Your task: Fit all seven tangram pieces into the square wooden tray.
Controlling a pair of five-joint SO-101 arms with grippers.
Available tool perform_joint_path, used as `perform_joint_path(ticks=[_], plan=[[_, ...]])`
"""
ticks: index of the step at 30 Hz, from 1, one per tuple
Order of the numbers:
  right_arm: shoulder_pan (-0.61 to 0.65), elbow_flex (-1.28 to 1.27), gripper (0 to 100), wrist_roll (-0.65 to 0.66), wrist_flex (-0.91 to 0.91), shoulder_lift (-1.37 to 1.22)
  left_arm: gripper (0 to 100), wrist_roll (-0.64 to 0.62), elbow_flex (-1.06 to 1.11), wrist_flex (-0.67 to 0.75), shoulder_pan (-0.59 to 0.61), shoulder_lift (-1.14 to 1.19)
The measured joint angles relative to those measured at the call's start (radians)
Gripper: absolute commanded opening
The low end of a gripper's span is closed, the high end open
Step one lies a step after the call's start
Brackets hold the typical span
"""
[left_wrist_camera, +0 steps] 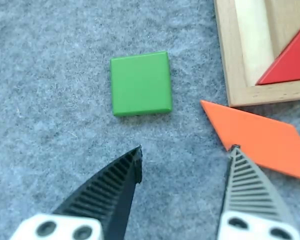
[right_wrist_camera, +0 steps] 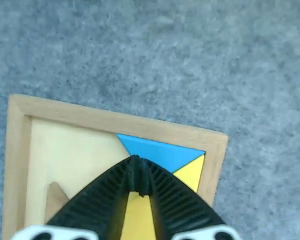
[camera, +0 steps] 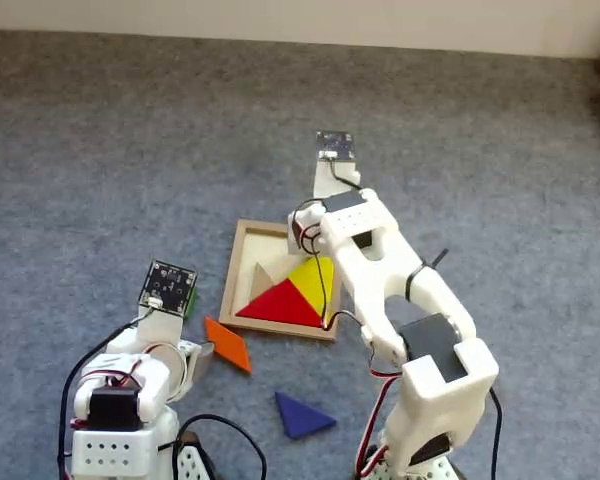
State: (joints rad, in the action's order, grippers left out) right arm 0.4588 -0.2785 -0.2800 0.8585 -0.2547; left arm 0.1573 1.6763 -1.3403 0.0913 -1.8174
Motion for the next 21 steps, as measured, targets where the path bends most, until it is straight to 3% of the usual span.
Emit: perform_joint_path(ticks=[10, 21], plan=[[-0.034, 0.002, 0.5, 0.0, 0.012, 0.003, 26, 0.0, 0.0, 0.0, 0.0, 0.0], [-0.068, -0.057, 0.5, 0.002, 0.06, 0.201, 26, 0.0, 0.0, 0.0, 0.0, 0.0]])
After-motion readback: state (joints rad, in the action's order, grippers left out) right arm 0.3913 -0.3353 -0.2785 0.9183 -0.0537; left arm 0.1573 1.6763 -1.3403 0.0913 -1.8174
